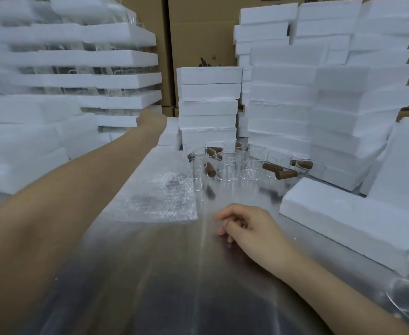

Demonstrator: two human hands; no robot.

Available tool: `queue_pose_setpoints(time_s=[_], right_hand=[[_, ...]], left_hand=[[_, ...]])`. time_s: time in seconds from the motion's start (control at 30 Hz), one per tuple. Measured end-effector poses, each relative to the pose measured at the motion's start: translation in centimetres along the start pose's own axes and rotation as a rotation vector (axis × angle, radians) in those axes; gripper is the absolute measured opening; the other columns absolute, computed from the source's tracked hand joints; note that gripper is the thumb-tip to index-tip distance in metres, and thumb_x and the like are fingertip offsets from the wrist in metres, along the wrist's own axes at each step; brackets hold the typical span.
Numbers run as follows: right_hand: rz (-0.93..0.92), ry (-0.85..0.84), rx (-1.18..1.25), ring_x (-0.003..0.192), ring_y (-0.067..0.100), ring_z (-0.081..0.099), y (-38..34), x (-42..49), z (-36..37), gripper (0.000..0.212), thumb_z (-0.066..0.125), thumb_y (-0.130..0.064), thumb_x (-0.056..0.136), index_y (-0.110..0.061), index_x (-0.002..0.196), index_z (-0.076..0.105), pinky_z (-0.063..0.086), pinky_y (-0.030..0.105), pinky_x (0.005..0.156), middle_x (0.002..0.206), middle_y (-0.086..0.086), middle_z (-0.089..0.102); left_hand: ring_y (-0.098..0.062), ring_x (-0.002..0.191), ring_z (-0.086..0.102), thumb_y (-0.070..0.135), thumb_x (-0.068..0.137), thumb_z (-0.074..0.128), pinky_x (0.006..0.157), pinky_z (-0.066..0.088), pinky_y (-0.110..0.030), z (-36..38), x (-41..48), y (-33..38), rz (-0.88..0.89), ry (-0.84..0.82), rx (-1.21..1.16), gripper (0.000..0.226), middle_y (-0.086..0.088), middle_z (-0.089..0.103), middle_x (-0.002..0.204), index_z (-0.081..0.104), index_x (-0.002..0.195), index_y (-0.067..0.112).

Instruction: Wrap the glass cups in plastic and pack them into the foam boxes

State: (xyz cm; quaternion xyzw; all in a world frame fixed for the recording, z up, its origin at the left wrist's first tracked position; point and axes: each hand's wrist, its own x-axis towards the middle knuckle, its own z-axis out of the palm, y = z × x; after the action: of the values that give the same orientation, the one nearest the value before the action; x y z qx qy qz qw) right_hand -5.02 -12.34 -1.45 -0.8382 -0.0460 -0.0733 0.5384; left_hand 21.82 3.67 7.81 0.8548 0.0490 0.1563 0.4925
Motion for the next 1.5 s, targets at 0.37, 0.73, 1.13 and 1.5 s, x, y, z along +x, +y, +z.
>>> queue_pose_setpoints(time_s=[0.37, 0.73, 1.13, 1.5], right_hand=[[-0.047, -0.001, 0.019, 0.051, 0.004, 0.056, 0.9, 0.6, 0.2, 0.038, 0.05, 0.004, 0.084, -0.029, 0.076, 0.067, 0.044, 0.014, 0.057, 0.066, -0.004, 0.068], [-0.052, 0.005, 0.007, 0.054, 0.004, 0.056, 1.1, 0.9, 0.2, 0.037, 0.051, 0.001, 0.087, -0.029, 0.077, 0.068, 0.047, 0.017, 0.059, 0.068, -0.005, 0.068], [-0.062, -0.001, -0.011, 0.054, 0.004, 0.058, 1.2, 1.0, 0.0, 0.037, 0.052, 0.001, 0.087, -0.03, 0.075, 0.067, 0.043, 0.012, 0.058, 0.069, -0.005, 0.068], [-0.078, 0.012, -0.053, 0.052, 0.003, 0.058, 1.4, 1.3, 0.2, 0.038, 0.049, 0.0, 0.086, -0.031, 0.074, 0.067, 0.043, 0.012, 0.057, 0.066, -0.006, 0.067]], left_hand=[[-0.035, 0.146, 0.0, 0.05, 0.078, 0.07, 0.114, 0.014, -0.056, 1.5, 3.1, -4.6, 0.24, -0.089, 0.547, 0.086, -0.009, 0.004, 0.159, 0.025, 0.149, 0.032], [-0.038, 0.119, 0.042, 0.051, 0.085, 0.061, 0.094, 0.038, -0.042, 2.0, 4.5, -3.9, 0.283, -0.174, 0.597, 0.063, -0.019, 0.04, 0.13, 0.041, 0.129, 0.011], [-0.042, 0.122, 0.041, 0.055, 0.082, 0.058, 0.097, 0.042, -0.048, 2.1, 4.6, -4.4, 0.289, -0.211, 0.663, 0.07, -0.019, 0.039, 0.136, 0.035, 0.135, 0.015], [-0.028, 0.147, 0.016, 0.067, 0.093, 0.004, 0.118, 0.011, -0.047, -1.1, 5.2, -1.4, 0.094, -0.48, 0.682, 0.082, -0.014, 0.025, 0.156, 0.034, 0.147, 0.014]])
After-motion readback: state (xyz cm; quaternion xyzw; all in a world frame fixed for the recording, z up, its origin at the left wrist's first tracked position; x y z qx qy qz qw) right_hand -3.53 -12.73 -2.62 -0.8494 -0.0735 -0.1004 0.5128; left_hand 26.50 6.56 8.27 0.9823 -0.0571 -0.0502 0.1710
